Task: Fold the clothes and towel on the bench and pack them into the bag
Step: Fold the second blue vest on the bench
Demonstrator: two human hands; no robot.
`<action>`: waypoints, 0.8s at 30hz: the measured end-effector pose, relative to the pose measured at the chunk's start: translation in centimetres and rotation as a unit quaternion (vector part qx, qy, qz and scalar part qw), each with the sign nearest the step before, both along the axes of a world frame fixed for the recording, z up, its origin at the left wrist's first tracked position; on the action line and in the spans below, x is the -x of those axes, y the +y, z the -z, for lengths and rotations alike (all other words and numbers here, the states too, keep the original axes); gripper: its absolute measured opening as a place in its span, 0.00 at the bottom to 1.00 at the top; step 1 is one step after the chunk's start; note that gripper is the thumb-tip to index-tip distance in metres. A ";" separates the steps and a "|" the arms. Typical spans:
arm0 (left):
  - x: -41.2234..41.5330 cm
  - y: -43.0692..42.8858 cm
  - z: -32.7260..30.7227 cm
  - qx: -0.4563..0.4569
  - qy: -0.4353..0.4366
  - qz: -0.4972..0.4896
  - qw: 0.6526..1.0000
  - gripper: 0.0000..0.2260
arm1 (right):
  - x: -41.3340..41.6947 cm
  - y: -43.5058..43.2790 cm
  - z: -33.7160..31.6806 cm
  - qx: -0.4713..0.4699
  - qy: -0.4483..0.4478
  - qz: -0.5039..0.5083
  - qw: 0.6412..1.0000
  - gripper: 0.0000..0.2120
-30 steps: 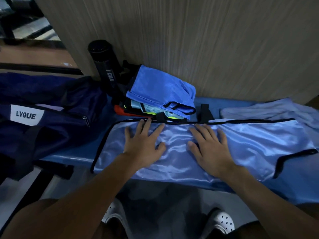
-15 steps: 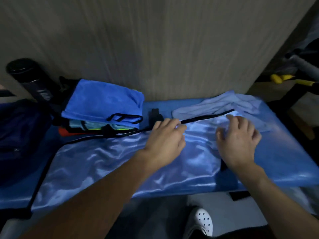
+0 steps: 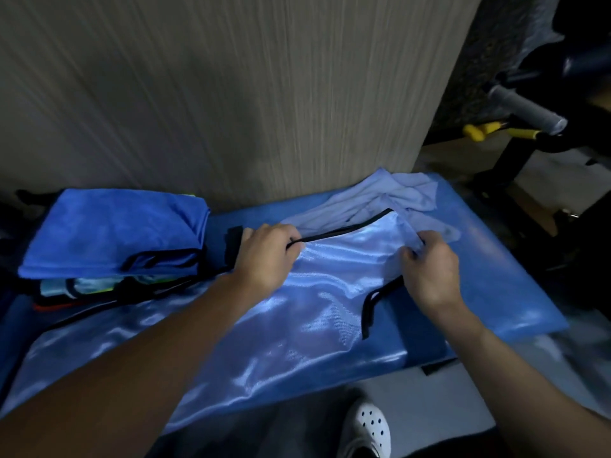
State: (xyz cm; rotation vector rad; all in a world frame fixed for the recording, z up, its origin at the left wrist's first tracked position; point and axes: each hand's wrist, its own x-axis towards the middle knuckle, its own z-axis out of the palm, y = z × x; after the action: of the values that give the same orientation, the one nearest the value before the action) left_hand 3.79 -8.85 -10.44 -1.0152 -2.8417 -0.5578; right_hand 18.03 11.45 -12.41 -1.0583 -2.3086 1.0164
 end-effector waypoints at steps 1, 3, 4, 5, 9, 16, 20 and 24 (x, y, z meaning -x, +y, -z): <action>0.0 -0.1 0.0 -0.013 0.000 0.008 1.000 0.05 | -0.3 0.0 -0.2 0.008 0.026 -0.006 1.000 0.04; 0.1 -0.3 -0.2 -0.055 -0.039 0.032 0.997 0.06 | -0.8 0.2 -0.6 0.014 0.066 -0.011 0.998 0.06; 0.2 -0.3 -0.2 -0.078 -0.087 0.054 0.992 0.06 | -1.2 0.4 -0.8 0.018 0.078 -0.008 0.997 0.08; 0.4 -0.3 -0.4 -0.096 -0.140 0.078 0.982 0.08 | -1.5 0.7 -0.8 0.023 0.084 -0.002 0.996 0.10; -0.2 0.6 -0.2 -0.077 -0.141 0.107 0.981 0.07 | -3.0 1.7 -0.6 0.017 0.094 0.014 0.995 0.14; -5.4 2.0 1.5 -0.023 0.093 0.283 0.954 0.17 | -4.7 -0.2 -0.7 -0.141 -0.052 0.036 0.988 0.26; -6.7 2.8 3.4 0.072 0.083 0.272 0.956 0.23 | -5.7 -3.2 -0.2 -0.270 -0.047 -0.106 0.956 0.26; -6.5 2.0 4.9 0.124 0.078 0.244 0.959 0.27 | -6.2 -3.7 3.1 -0.324 -0.188 -0.213 0.902 0.32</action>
State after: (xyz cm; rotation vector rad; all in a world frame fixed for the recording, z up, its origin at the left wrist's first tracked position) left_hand 10.29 -6.83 -15.33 -1.7400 -2.5595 -0.1323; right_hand 24.19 7.72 -15.46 -0.5079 -2.9531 0.0961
